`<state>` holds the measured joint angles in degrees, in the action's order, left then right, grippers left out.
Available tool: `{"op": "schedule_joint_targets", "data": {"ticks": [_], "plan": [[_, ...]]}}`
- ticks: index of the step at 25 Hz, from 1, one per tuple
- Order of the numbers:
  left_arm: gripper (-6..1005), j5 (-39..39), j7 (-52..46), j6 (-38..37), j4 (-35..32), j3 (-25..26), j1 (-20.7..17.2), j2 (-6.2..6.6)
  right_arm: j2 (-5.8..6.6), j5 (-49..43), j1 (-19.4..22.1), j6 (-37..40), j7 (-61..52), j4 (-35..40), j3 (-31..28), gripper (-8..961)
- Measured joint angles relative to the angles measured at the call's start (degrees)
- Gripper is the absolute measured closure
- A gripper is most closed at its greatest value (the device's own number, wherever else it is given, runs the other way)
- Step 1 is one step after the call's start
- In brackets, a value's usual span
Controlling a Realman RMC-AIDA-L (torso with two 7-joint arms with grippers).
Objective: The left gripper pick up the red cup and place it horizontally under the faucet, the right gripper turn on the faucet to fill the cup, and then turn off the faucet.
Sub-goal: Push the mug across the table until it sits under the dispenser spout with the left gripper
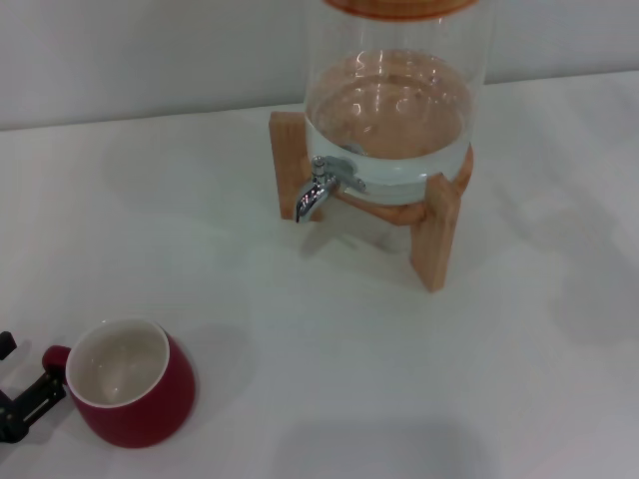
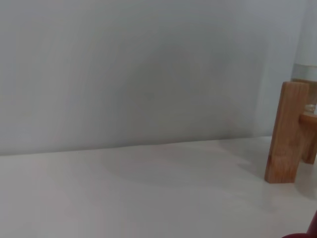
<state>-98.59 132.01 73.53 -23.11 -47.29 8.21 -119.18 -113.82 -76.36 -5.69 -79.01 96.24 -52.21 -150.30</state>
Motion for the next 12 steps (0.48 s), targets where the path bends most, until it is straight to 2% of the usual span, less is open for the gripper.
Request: {"op": "schedule_joint_targets", "data": {"ticks": [11, 12], "plan": [[293, 0.0, -0.2, 0.9, 0.0, 0.0, -0.5, 0.07, 0.00, 0.2, 0.1, -0.2, 0.0, 0.0, -0.1, 233], [334, 0.0, -0.3, 0.9, 0.0, 0.0, -0.5, 0.07, 0.00, 0.2, 0.1, -0.2, 0.0, 0.0, -0.1, 233]]}}
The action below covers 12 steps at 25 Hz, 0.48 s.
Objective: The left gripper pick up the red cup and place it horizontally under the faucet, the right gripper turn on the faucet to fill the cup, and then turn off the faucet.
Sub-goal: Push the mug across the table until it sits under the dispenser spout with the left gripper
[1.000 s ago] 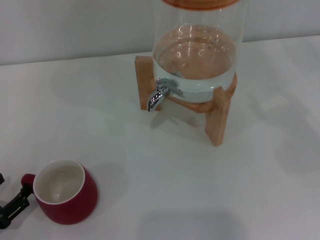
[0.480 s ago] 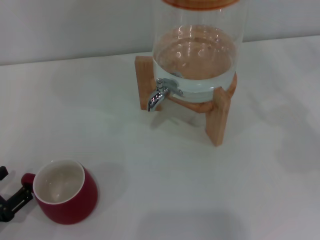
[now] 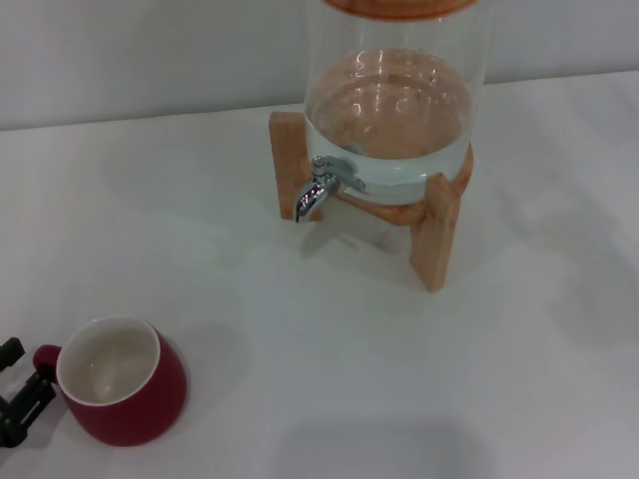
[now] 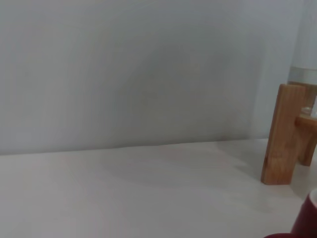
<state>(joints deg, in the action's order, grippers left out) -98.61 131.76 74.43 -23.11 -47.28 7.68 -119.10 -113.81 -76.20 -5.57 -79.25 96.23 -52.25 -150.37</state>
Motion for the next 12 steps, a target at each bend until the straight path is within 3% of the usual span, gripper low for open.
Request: {"op": "schedule_joint_targets", "data": {"ticks": [4, 12], "plan": [[497, 0.3, 0.0, 0.1, 0.0, 0.0, 0.0, -0.03, 0.00, 0.0, 0.0, -0.1, 0.0, 0.0, 0.0, 233], [728, 1.4, 0.3, 1.4, -0.1, -0.1, -0.2, -0.08, 0.00, 0.0, 0.2, -0.2, -0.1, 0.0, 0.0, 233]]}}
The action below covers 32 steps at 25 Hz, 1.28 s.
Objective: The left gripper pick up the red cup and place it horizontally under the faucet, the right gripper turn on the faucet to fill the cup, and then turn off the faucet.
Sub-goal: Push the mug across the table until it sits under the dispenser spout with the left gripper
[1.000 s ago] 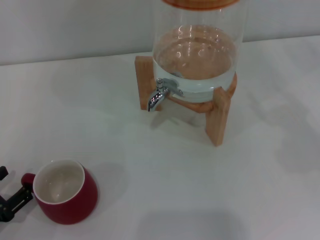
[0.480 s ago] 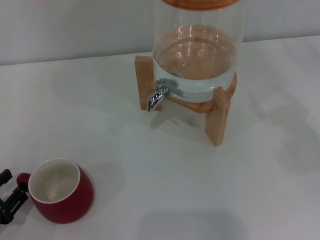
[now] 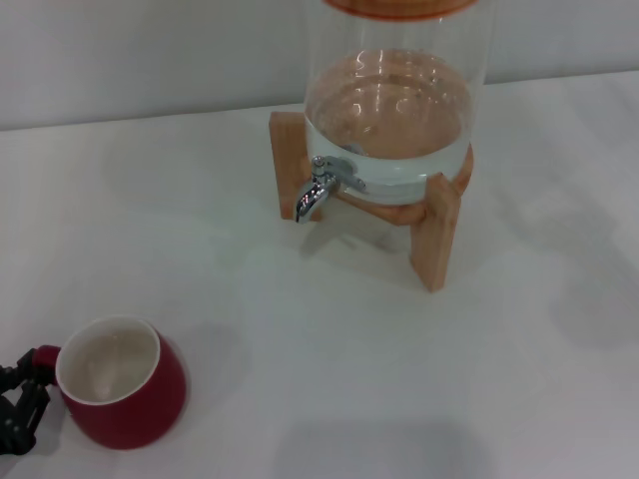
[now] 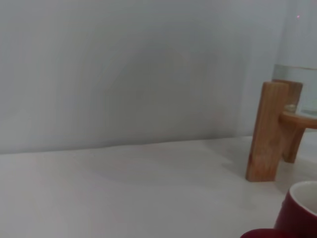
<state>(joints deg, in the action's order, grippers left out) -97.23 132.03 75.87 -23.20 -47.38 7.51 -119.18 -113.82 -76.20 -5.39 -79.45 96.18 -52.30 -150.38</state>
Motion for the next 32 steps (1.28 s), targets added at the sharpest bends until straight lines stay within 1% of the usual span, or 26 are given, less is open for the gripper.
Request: {"op": "schedule_joint_targets", "data": {"ticks": [6, 11, 18, 32], "plan": [[858, 0.0, -0.1, 0.5, -0.2, 0.0, -0.1, 0.00, 0.00, 0.0, 0.0, -0.1, -0.1, -0.1, 0.0, 233], [859, 0.0, -0.1, 0.6, -0.3, 0.0, -0.1, 0.00, 0.00, 0.0, 0.0, -0.3, -0.2, -0.2, 0.0, 233], [860, 2.8, -0.2, 0.3, -0.4, 0.0, 0.1, 0.00, 0.00, 0.0, -0.1, -0.9, -0.3, -0.3, 0.0, 233], [879, 4.6, -0.3, 0.8, -1.1, -0.1, 0.4, 0.00, 0.00, 0.0, 0.0, -1.1, -0.3, -0.1, 0.0, 233]]}}
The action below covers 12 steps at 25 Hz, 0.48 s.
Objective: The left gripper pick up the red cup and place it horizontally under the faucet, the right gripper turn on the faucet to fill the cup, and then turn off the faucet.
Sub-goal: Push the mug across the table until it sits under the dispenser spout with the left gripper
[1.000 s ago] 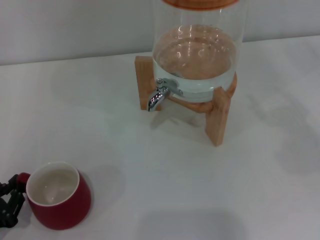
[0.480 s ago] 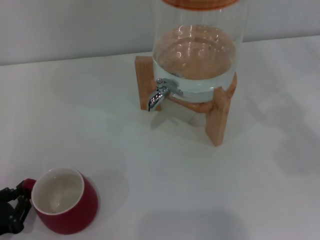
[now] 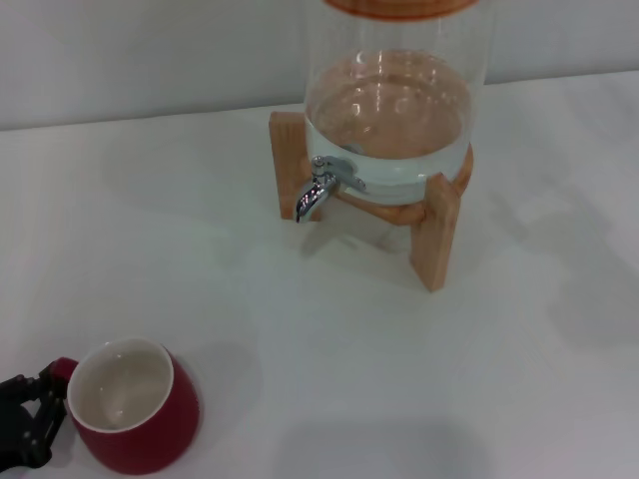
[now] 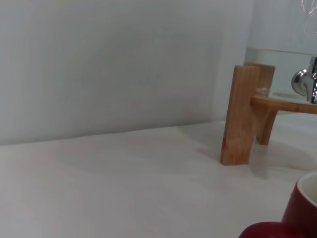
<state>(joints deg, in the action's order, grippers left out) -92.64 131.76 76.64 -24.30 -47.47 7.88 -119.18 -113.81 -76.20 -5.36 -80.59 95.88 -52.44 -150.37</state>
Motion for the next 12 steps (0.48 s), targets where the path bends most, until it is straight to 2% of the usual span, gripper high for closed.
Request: {"op": "schedule_joint_targets", "data": {"ticks": [12], "plan": [[884, -0.5, -1.6, 2.7, -1.5, 0.4, 1.3, -0.04, -0.05, 0.0, 0.0, 0.0, 0.1, 0.1, 0.0, 233]]}}
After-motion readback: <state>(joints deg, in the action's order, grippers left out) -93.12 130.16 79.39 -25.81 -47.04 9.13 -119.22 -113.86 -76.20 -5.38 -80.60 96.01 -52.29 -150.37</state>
